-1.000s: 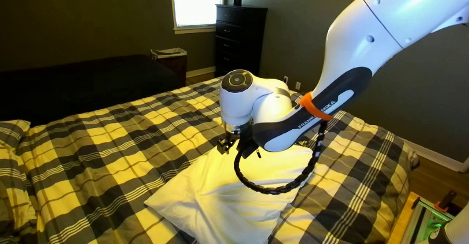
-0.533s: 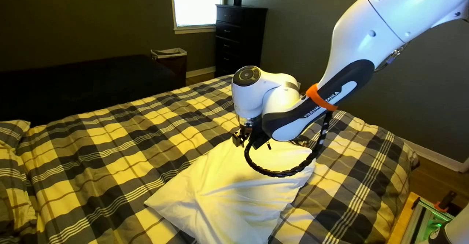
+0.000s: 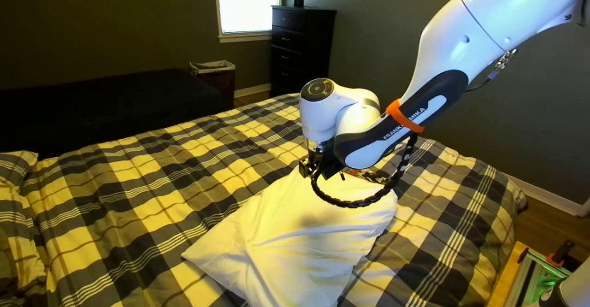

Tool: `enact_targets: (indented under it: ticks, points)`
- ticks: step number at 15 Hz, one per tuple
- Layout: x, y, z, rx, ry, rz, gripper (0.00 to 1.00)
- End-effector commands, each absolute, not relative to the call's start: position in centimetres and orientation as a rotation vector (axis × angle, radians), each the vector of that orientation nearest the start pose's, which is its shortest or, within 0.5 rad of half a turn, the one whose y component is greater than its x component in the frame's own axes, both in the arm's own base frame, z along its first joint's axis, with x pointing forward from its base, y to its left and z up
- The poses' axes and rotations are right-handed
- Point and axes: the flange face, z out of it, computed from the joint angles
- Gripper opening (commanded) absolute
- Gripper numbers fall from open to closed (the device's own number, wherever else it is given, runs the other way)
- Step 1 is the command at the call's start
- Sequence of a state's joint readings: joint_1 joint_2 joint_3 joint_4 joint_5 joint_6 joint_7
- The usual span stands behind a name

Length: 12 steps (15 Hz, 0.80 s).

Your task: Move the pillow to the left then put the book into the pillow

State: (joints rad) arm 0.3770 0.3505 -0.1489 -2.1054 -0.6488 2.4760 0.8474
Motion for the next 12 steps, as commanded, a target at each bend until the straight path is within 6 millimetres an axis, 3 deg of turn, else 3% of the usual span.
enact_targets:
  ticks: [1, 6, 12]
  points:
    - [57.6, 7.6, 25.1, -3.530, 0.208, -0.411, 1.00]
    - [58.5, -0.1, 23.5, -3.623, 0.065, -0.390, 1.00]
    - [58.2, -7.3, 18.4, -3.653, 0.003, -0.187, 1.00]
